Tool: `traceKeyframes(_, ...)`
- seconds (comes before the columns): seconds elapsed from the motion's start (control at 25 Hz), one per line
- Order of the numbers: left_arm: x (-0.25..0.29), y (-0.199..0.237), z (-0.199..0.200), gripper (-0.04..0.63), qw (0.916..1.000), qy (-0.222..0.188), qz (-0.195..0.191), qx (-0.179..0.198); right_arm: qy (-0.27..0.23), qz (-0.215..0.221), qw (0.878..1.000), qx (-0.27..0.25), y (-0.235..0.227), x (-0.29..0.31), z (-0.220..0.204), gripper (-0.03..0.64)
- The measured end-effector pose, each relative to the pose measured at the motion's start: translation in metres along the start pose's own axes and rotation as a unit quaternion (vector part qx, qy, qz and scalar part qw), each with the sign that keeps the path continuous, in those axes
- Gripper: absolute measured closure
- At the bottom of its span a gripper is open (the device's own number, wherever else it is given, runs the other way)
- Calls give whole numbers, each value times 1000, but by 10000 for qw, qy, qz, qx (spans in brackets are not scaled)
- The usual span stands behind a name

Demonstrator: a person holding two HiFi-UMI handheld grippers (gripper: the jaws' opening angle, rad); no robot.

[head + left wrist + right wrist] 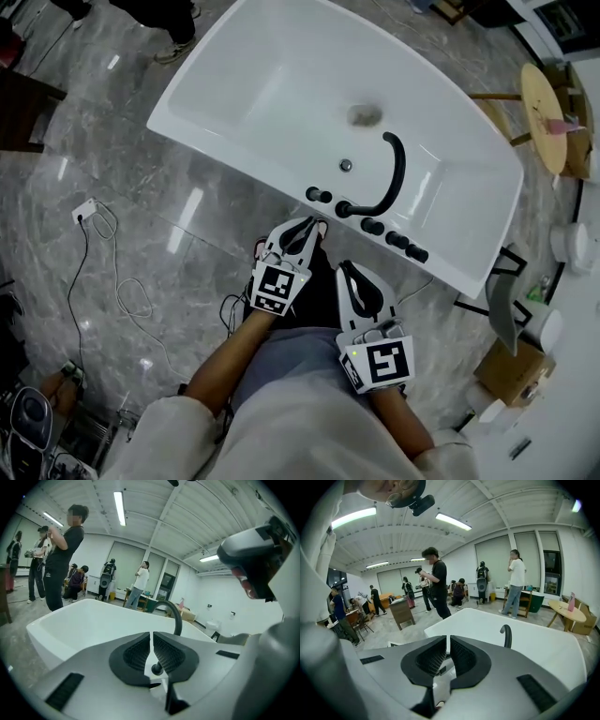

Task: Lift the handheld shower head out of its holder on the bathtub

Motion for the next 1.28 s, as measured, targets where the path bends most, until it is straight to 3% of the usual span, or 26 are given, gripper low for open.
traceKeyframes(0.12,13,9,-19,586,9996,190,210,-30,52,147,9999,30,-4,4,-2,595)
traceKeyframes(0.24,31,7,-38,514,9985,406,365,-72,121,153,9998,68,-15,-4,-3,595)
traceKeyframes(0.52,73,7,-82,460,9943,921,525,-105,397,110,9989,206,-43,-11,-17,595)
traceKeyframes(0.76,98,12,-107,460,9890,1252,680,-395,555,187,9979,271,-59,-7,-24,595)
traceKeyframes(0.88,110,9,-126,420,9849,1501,735,-460,590,240,9974,324,-67,-4,-27,595)
traceKeyframes(1.28,141,16,-159,416,9782,1760,1070,-263,866,331,9948,413,-88,-9,-44,595)
Point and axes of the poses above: the fingertips, and each gripper's own axes: x forward along the fingers, y to its left, z out of its top, the point moved 5 cm from there along -x, backward along the fingers, and after that the axes turned 12 degrees about z, right-handed, at the moved point
